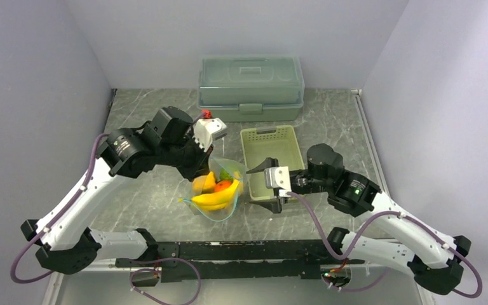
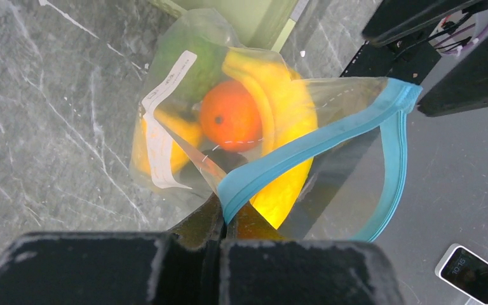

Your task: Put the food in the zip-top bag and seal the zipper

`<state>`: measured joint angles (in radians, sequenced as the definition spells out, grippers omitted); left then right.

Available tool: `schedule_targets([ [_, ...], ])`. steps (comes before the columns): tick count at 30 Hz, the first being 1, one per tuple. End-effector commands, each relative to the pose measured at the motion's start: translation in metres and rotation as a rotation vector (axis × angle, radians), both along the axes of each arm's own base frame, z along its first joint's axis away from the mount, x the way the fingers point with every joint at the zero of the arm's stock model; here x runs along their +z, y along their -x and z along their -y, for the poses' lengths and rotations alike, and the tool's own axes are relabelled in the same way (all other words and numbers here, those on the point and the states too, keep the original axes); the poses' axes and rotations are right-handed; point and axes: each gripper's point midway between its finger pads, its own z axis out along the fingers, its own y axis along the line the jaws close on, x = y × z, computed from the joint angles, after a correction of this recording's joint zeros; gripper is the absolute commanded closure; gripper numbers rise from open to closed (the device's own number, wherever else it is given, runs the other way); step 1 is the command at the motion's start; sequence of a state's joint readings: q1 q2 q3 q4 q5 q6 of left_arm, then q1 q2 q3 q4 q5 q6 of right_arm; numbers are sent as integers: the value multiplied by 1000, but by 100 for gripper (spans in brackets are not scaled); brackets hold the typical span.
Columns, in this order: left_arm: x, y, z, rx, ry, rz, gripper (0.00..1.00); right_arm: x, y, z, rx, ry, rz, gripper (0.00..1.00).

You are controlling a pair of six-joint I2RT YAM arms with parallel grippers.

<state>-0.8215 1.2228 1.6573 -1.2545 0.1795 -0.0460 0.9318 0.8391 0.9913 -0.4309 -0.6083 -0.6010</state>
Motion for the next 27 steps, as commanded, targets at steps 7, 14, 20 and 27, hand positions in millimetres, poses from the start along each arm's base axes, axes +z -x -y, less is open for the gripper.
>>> schedule_targets([
  [7,29,12,6,-79,102,42,100,33,1,-28,100,-125,70,23],
  [14,29,12,8,-87,105,38,100,37,-1,-39,100,-157,38,23],
  [20,32,14,10,-99,119,35,100,39,-10,-48,63,-178,29,32],
  [27,32,17,12,-115,131,25,100,35,-11,-58,74,-170,16,38],
])
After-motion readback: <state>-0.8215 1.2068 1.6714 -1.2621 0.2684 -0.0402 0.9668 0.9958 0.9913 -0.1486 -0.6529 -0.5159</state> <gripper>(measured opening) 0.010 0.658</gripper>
